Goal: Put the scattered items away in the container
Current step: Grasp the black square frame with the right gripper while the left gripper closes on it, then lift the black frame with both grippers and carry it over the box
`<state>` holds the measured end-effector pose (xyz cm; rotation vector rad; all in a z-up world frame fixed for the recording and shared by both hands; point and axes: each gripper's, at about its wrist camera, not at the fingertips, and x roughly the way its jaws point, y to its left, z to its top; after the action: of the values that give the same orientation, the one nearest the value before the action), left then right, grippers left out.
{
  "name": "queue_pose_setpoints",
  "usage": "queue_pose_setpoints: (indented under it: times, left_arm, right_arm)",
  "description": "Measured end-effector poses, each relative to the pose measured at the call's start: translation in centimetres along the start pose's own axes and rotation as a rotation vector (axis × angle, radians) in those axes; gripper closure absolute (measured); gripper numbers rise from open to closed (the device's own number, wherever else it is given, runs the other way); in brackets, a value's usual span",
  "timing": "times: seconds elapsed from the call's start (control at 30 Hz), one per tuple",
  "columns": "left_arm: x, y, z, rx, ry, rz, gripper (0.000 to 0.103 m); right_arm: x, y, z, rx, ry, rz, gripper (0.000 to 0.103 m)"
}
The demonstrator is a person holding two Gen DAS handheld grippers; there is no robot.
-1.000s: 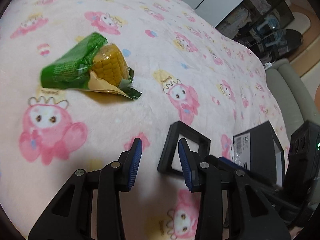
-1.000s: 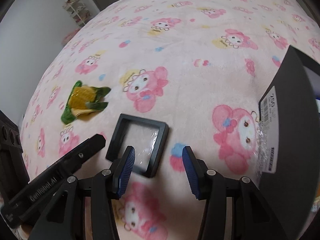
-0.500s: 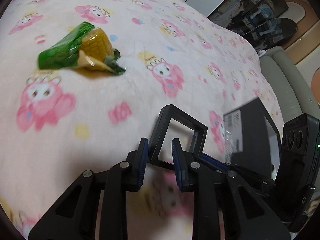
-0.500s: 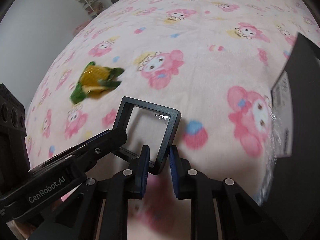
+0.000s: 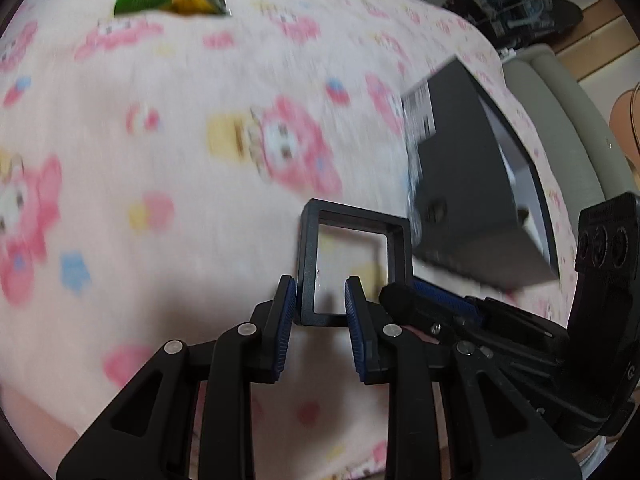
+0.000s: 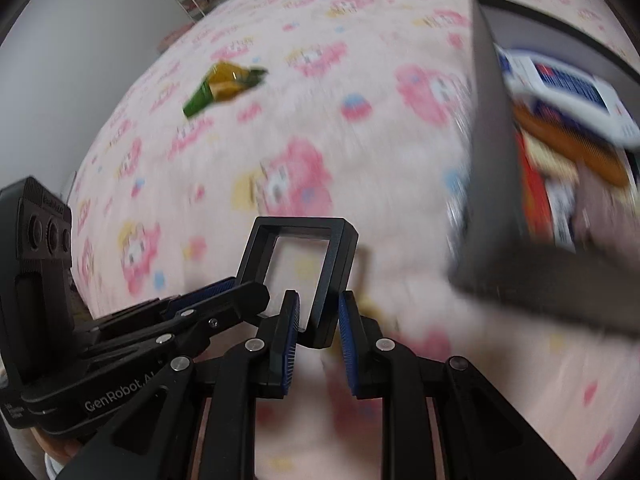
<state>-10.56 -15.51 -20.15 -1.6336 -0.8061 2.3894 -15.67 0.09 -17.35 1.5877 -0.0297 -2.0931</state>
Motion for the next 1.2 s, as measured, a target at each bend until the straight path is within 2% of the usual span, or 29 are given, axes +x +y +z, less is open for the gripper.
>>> queue_pose_setpoints:
  times: [0.2, 0.3, 0.43, 0.57, 0.63, 0.67, 0.7, 0.73, 0.83, 0.9, 1.0, 1.13, 1.2]
  left_arm:
    - [0.6, -1.5, -2.3, 0.044, 0.063, -0.032, 0.072]
    - [0.7, -1.6, -1.9, 0.033, 0.055, -0.029, 0.072]
    - [0.7, -1.1, -0.9, -0.002, 0.026, -0.039, 0.069]
    - [1.5, -0.7, -0.8, -0.013, 0.041, -0.021, 0.069]
    - [1.9, -0.8, -1.1, -0.02, 0.044, -0.007, 0.07]
    - [1.9, -0.9, -1.2, -0.03, 0.042, 0.011, 0.075]
    - [1.8, -1.1, -1.4, -0.03, 0.048, 0.014, 0.084]
    - [1.8, -1.4, -1.5, -0.023, 0.06, 0.004, 0.084]
    - [1.7, -2.1, -2.0, -0.007, 0.09, -0.02, 0.084]
    - [1.8, -2.1, -2.1, -0.005, 0.094, -0.02, 0.084]
    - [2.4, -1.9, -2.0, -0.015, 0.095, -0.014, 0.082]
    - [4.0, -1.1, -1.8, -0.055, 0.108, -0.007, 0.084]
    - [3.1, -2.2, -2.0, -0.013, 0.087, 0.007, 0.083]
  right_arm:
    - [-0.1, -2.1, -3.4, 0.025, 0.068, 0.005, 0.085]
    - [-0.2, -2.9, -3.5, 0.045, 0.071, 0.007, 0.085]
    - [-0.6, -2.8, -2.9, 0.033, 0.055, -0.038, 0.084]
    - [-0.9, -3.2, -2.4, 0.04, 0.033, -0.068, 0.083]
    - [-0.6, -3.8, -2.4, 0.056, 0.036, -0.059, 0.083]
    - [-0.4, -4.0, -2.5, 0.06, 0.037, -0.054, 0.083]
    - [-0.3, -4.0, -2.6, 0.055, 0.036, -0.048, 0.083]
    - [-0.3, -4.0, -2.7, 0.045, 0.034, -0.043, 0.083]
    - [-0.8, -3.6, -3.2, 0.011, 0.034, -0.002, 0.086]
    - [-1.2, -3.5, -3.3, -0.001, 0.023, -0.008, 0.087]
    - [-0.7, -4.1, -3.2, 0.038, 0.036, 0.01, 0.086]
    - [1.7, -4.2, -3.3, 0.024, 0.071, -0.013, 0.085]
    - [1.6, -3.8, -3.4, 0.005, 0.064, -0.015, 0.085]
